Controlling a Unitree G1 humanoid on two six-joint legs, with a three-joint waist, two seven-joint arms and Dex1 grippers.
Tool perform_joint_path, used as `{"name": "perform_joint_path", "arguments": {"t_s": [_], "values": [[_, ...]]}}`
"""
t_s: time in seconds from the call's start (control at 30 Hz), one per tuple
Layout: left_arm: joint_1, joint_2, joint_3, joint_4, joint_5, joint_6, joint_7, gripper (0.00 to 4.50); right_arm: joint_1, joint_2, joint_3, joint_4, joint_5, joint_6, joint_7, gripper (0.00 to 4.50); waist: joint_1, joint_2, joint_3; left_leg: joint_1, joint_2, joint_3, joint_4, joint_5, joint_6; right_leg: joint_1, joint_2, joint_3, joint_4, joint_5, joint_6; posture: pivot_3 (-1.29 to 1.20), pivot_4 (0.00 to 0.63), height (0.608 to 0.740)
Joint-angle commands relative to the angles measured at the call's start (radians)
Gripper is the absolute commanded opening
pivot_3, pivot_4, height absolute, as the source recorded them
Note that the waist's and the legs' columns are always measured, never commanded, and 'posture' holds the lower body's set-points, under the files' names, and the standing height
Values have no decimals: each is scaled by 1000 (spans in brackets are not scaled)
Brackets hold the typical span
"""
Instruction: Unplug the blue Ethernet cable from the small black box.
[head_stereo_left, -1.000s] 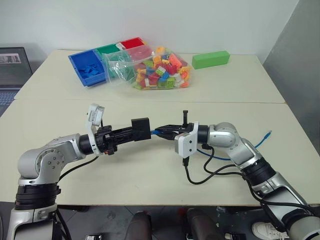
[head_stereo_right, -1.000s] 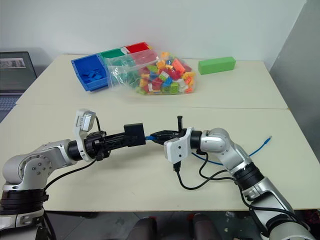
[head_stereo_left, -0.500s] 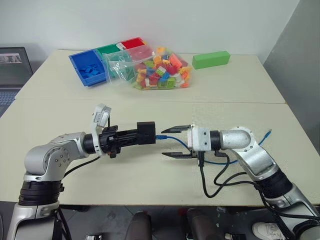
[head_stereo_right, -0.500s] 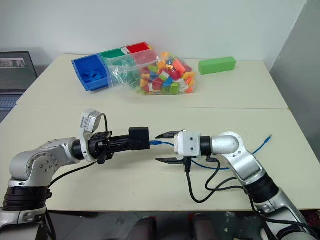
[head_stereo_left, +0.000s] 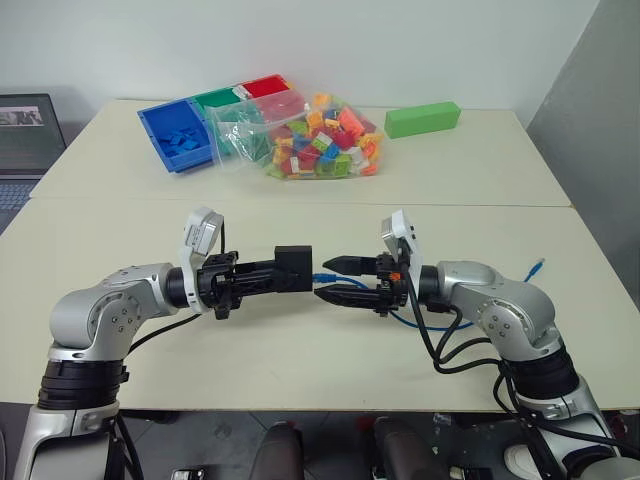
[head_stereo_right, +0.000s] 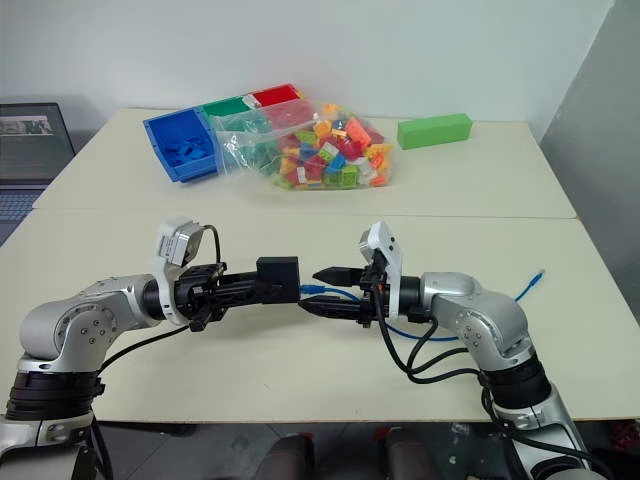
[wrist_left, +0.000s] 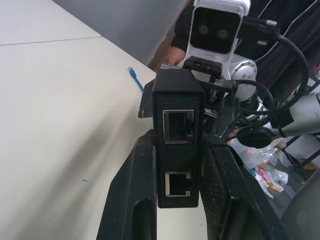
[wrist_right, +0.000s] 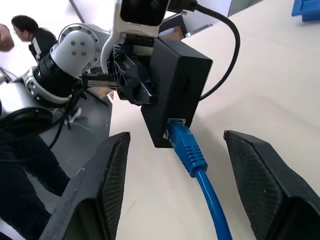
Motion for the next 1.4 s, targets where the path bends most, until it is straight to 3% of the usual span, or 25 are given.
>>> {"name": "perform_joint_path", "arguments": {"t_s": [0.03,1.0,1.1,1.4], "values": [[-15,13,21,-15,-11,-15,-8,792,-22,15,-34,-7,36,23,-3,3160,0,0,0,0,0,0,0,0,0,0,0,0,0,0,0,0,150,740],[-13,6,1,-28,13,-37,-10,792,-72,35,-50,77,44,78,43,3160,-2,0,0,0,0,1,-1,0,0,-1,0,0,-1,0,0,0,150,740],[-14,5,0,-29,13,-37,-9,792,-73,37,-45,79,39,76,44,2675,-2,0,0,0,0,0,-1,0,0,-1,0,0,-1,0,1,0,150,740],[-29,0,-4,-16,14,-39,-6,792,-82,32,-23,85,14,64,63,462,-2,0,0,-1,0,1,-1,0,0,-1,0,0,-1,0,1,0,150,740]]}}
